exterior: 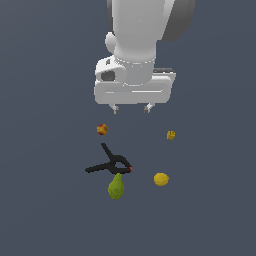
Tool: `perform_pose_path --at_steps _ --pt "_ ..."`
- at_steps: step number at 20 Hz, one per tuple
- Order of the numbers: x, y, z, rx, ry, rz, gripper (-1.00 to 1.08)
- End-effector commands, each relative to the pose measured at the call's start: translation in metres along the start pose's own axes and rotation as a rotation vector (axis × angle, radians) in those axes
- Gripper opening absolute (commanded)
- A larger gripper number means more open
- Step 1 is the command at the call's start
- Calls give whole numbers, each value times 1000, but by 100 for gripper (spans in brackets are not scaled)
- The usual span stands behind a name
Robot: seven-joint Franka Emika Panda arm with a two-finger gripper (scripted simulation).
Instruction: Pick up a designated object from a clutter of objects.
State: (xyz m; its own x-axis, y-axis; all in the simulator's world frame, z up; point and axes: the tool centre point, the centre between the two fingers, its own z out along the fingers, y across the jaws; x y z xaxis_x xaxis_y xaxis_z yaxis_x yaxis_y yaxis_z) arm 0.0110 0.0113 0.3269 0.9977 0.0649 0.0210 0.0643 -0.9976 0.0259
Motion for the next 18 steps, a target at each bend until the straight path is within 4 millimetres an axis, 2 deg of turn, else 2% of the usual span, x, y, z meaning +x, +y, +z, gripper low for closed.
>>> perform_pose_path --at_steps 1,8,18 --pt "8 2 7 3 -2 24 100" --pt "40 10 39 12 -6 130 100" --pt "94 29 114 22 -16 334 100"
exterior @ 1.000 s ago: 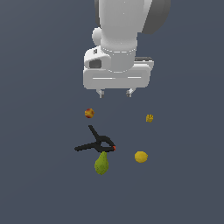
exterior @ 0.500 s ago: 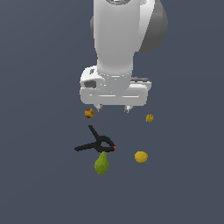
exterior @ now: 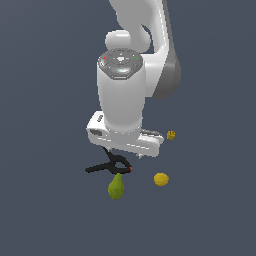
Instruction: Pick up a designated object from a clutter of objects.
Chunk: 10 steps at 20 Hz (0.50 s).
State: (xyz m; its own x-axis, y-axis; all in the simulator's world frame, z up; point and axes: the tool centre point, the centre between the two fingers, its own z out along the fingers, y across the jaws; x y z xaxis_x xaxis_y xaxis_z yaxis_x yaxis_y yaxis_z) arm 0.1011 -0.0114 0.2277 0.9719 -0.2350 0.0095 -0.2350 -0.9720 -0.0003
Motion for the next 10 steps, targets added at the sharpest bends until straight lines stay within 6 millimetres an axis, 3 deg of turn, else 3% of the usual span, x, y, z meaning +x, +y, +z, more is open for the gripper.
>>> perform_pose_path --at_steps 1,10 --pt "13 2 21 1 -2 52 100" --pt "48 10 91 1 -7 213 100"
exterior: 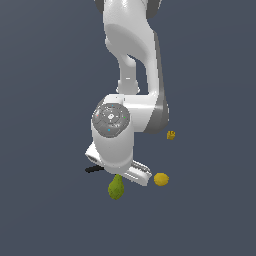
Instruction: Pick up a designated object from a clutter of objects.
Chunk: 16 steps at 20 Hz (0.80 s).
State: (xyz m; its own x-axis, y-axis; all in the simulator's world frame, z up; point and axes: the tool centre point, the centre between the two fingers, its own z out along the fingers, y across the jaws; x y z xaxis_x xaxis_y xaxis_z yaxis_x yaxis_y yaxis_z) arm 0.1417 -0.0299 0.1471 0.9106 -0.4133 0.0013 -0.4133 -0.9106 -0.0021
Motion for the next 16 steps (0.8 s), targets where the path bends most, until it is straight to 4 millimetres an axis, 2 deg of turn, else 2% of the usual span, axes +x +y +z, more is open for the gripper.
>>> perform_pose_path --at_steps 1,8,16 --pt "7 1 16 0 0 37 100" --pt "18 3 45 -2 -1 98 100" --pt "19 4 53 -3 -2 107 100"
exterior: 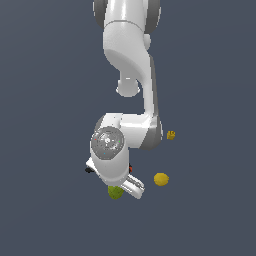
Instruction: Pick up a designated object from a clutter of objects.
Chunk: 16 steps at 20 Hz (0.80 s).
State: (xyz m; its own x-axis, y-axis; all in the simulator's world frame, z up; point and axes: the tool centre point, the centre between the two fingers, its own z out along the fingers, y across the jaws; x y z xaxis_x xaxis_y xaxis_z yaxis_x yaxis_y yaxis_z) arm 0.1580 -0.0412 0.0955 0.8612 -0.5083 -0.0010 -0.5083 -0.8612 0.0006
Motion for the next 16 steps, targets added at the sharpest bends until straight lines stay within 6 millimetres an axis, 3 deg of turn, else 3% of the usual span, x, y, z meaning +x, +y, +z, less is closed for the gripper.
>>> perform_pose_path --at_steps 1,10,16 --pt "0 0 3 0 0 0 100" --pt "-1 1 46 1 1 3 100" --pt "1 0 50 1 1 3 100"
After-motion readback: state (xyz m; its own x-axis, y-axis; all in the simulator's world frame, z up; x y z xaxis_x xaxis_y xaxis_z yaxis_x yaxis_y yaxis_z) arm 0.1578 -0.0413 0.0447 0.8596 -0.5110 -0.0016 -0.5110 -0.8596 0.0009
